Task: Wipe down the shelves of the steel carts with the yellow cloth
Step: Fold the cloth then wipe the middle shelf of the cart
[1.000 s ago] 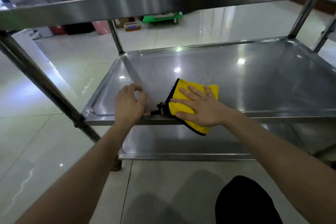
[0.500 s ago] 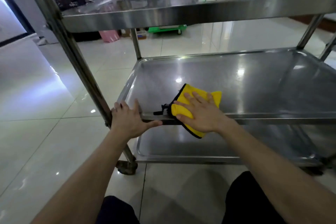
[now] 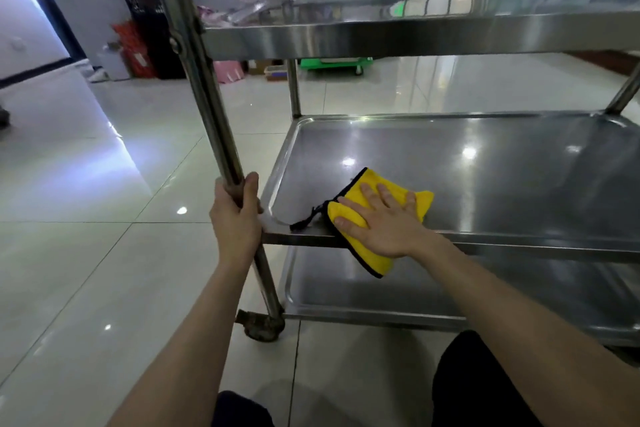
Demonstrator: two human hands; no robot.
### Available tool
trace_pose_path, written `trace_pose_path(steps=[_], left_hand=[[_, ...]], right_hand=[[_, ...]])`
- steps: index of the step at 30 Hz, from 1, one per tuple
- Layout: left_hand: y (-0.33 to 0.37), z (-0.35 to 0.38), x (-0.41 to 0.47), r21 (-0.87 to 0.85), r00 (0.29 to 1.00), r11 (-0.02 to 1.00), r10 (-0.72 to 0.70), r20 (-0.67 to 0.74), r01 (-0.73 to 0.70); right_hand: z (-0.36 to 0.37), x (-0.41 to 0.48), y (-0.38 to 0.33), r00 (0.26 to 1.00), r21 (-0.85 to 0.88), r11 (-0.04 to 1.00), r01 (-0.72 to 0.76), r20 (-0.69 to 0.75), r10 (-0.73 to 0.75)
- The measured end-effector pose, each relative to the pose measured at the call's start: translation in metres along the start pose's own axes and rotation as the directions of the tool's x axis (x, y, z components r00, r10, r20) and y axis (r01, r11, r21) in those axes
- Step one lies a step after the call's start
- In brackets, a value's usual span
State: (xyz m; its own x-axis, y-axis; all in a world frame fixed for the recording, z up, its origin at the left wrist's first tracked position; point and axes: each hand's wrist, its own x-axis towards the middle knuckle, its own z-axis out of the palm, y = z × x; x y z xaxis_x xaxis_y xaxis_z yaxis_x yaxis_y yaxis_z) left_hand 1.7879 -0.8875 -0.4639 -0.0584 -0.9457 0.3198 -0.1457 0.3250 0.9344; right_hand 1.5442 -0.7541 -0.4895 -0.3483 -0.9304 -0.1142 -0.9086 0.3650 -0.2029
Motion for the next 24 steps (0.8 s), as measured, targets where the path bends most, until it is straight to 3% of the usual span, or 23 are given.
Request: trace_pose_path(steps=[7, 11, 19, 22, 24], left_hand=[[-0.019, 0.0, 0.002, 0.023, 0.997, 0.997, 0.068, 0.041, -0.069], [-0.018, -0.002, 0.007, 0.037, 0.991, 0.993, 0.112, 0.071, -0.115], [-0.021, -0.006, 0.015, -0.004, 0.991, 0.995, 0.1, 0.091, -0.1], [-0.02, -0.005, 0.014, 0.011, 0.992, 0.997, 0.078, 0.101, -0.079], [-0.018, -0.005, 0.016, 0.015, 0.992, 0.997, 0.069, 0.107, -0.071]], right_hand=[[-0.024, 0.133, -0.051, 0.989, -0.035, 0.988, -0.149, 0.011, 0.15], [-0.028, 0.178, -0.107, 0.997, -0.04, 0.997, -0.066, 0.048, 0.068], [0.008, 0.048, -0.106, 0.966, -0.096, 0.961, 0.26, 0.042, -0.257], [0.015, 0.003, -0.084, 0.921, -0.154, 0.929, 0.336, -0.154, -0.359], [0.013, -0.017, -0.077, 0.885, -0.03, 0.924, 0.38, -0.277, -0.373]])
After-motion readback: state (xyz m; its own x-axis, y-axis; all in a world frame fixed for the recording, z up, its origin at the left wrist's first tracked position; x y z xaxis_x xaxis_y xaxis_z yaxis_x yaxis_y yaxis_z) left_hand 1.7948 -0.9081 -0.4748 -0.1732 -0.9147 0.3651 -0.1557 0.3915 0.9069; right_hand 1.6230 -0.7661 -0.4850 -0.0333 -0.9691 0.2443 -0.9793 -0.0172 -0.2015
